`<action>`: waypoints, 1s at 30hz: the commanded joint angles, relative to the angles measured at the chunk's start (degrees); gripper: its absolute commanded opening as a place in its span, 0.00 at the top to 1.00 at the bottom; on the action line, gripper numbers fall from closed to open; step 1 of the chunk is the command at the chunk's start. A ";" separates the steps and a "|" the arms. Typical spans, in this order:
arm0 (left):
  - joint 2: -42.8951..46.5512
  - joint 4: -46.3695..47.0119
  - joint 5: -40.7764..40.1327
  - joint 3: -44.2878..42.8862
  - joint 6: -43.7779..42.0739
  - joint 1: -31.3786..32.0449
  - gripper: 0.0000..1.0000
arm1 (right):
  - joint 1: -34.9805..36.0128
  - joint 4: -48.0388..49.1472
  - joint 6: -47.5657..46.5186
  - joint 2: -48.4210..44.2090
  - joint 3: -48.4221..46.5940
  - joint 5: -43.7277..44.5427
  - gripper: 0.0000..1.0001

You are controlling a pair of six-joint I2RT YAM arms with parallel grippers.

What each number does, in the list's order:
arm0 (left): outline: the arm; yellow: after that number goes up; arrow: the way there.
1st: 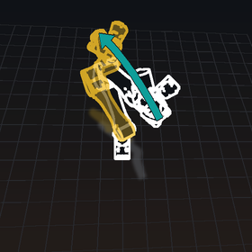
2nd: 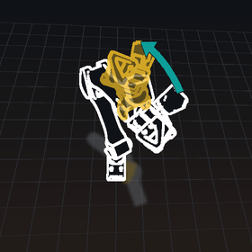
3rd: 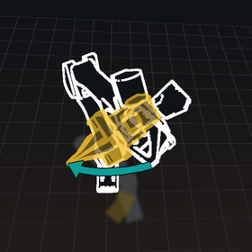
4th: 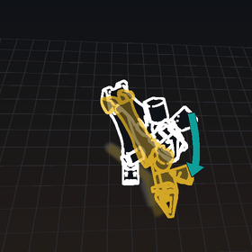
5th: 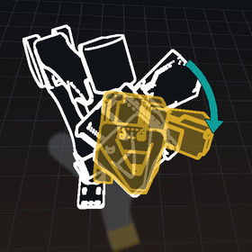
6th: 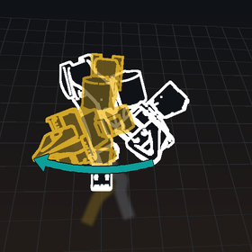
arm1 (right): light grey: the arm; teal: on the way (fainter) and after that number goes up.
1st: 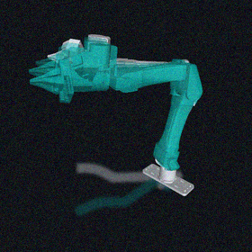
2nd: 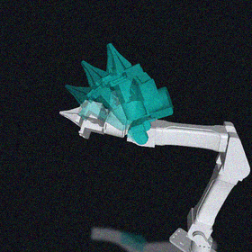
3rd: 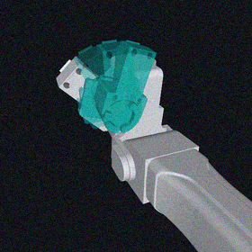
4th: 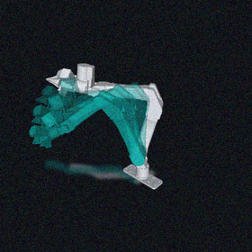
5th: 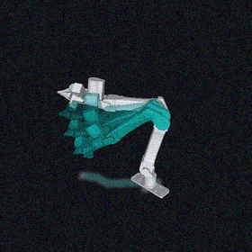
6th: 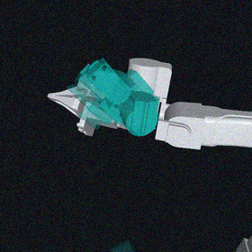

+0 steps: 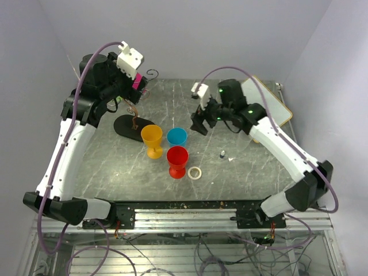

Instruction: Place the wine glass upside down on the wine glass rack

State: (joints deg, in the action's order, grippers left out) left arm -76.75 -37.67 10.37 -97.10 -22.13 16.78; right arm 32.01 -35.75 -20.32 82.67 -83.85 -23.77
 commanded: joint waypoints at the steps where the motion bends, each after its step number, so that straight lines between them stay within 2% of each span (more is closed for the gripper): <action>1: 4.77 3.48 -3.69 1.69 4.12 -0.77 0.00 | 5.34 2.70 2.22 5.65 0.10 5.00 0.24; 7: 6.91 4.28 -6.02 2.69 1.82 -1.39 0.00 | 9.17 2.55 2.36 11.31 -2.46 9.05 0.26; 17: 7.13 3.74 -4.10 2.08 1.46 -1.48 0.00 | 10.69 2.21 3.00 17.01 -5.57 13.37 0.41; 25: 6.45 3.29 -4.55 1.39 2.16 -1.57 0.00 | 11.38 0.91 2.89 19.48 -6.90 12.73 0.65; 30: 5.97 3.13 -5.23 0.36 3.48 -2.13 0.00 | 11.37 0.54 2.15 19.72 -7.58 14.27 0.86</action>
State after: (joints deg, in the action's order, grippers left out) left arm -70.43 -35.42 6.15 -94.35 -20.27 15.42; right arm 43.09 -34.83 -17.69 102.10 -89.27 -10.98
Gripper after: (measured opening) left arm 0.998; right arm 0.207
